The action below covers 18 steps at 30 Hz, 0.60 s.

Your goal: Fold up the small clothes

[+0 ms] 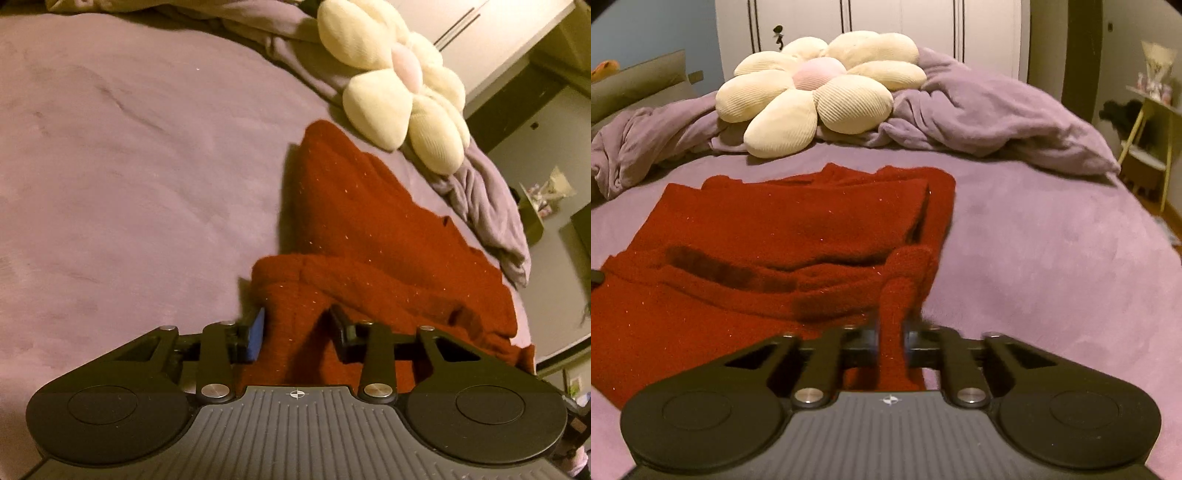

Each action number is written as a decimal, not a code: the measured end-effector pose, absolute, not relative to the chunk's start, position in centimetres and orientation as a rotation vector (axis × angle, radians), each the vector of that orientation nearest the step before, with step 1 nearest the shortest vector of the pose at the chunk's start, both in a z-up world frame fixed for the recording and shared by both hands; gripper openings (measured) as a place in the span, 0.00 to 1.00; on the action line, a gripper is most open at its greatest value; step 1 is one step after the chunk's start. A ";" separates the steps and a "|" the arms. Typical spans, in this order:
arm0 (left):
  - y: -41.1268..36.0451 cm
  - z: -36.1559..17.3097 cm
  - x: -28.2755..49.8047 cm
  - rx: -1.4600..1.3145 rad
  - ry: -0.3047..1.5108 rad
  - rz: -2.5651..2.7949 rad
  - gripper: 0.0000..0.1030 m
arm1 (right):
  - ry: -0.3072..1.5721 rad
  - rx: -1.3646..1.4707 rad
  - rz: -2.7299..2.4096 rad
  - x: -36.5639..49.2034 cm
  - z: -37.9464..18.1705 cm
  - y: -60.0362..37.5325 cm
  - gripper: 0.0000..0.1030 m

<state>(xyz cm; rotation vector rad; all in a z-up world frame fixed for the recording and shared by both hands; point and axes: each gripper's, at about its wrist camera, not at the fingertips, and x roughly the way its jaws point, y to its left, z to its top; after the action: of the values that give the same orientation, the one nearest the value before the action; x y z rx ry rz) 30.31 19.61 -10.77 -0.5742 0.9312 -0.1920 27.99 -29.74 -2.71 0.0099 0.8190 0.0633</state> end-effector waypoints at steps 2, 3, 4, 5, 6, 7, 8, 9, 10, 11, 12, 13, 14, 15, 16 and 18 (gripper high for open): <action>20.2 -10.9 30.1 -0.577 0.938 -0.161 0.79 | 0.806 -0.004 0.064 27.7 -2.5 -29.6 0.09; 20.4 -11.1 30.1 -0.596 0.946 -0.175 0.84 | 0.802 0.000 0.068 27.6 -2.3 -29.5 0.09; 20.7 -11.5 30.2 -0.628 0.964 -0.205 0.85 | 0.794 0.007 0.073 27.4 -2.1 -29.5 0.09; 20.9 -11.8 30.3 -0.662 0.977 -0.230 0.86 | 0.785 0.012 0.080 27.2 -1.9 -29.4 0.09; 21.0 -11.9 30.3 -0.680 0.976 -0.242 0.88 | 0.775 0.022 0.090 26.9 -1.7 -29.4 0.09; 21.1 -11.9 30.4 -0.693 0.976 -0.248 0.89 | 0.764 0.033 0.102 26.5 -1.4 -29.3 0.09; 21.1 -12.1 30.6 -0.715 0.978 -0.250 0.88 | 0.751 0.047 0.112 26.1 -1.1 -29.3 0.09; 21.1 -12.2 30.8 -0.739 0.977 -0.244 0.86 | 0.742 0.060 0.124 25.8 -0.9 -29.3 0.09; 21.1 -12.3 30.9 -0.764 0.974 -0.246 0.84 | 0.737 0.072 0.133 25.5 -0.7 -29.2 0.09; 21.0 -12.3 31.1 -0.778 0.970 -0.253 0.70 | 0.735 0.075 0.134 25.3 -0.7 -29.1 0.09; 20.8 -12.3 31.2 -0.778 0.970 -0.253 0.50 | 0.738 0.066 0.133 25.2 -0.7 -29.0 0.09; 20.5 -12.2 31.3 -0.758 0.978 -0.236 0.42 | 0.743 0.050 0.129 25.1 -0.8 -28.8 0.09; 20.1 -12.1 31.3 -0.722 0.978 -0.211 0.35 | 0.750 0.036 0.122 25.2 -0.9 -28.7 0.09; 19.8 -11.9 31.2 -0.694 0.965 -0.211 0.24 | 0.760 0.022 0.120 25.2 -1.0 -28.5 0.09; 19.5 -11.5 31.0 -0.666 0.948 -0.213 0.22 | 0.762 0.009 0.120 25.2 -1.0 -28.3 0.09; 19.0 -10.2 30.3 -0.606 0.908 -0.201 0.15 | 0.759 -0.027 0.121 25.0 -0.6 -27.8 0.08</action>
<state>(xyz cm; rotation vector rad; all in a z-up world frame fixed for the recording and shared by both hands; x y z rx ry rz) 30.28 18.98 -10.22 -0.6060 0.9076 -0.2013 25.04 -27.80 -0.60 -0.0270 0.7594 0.1210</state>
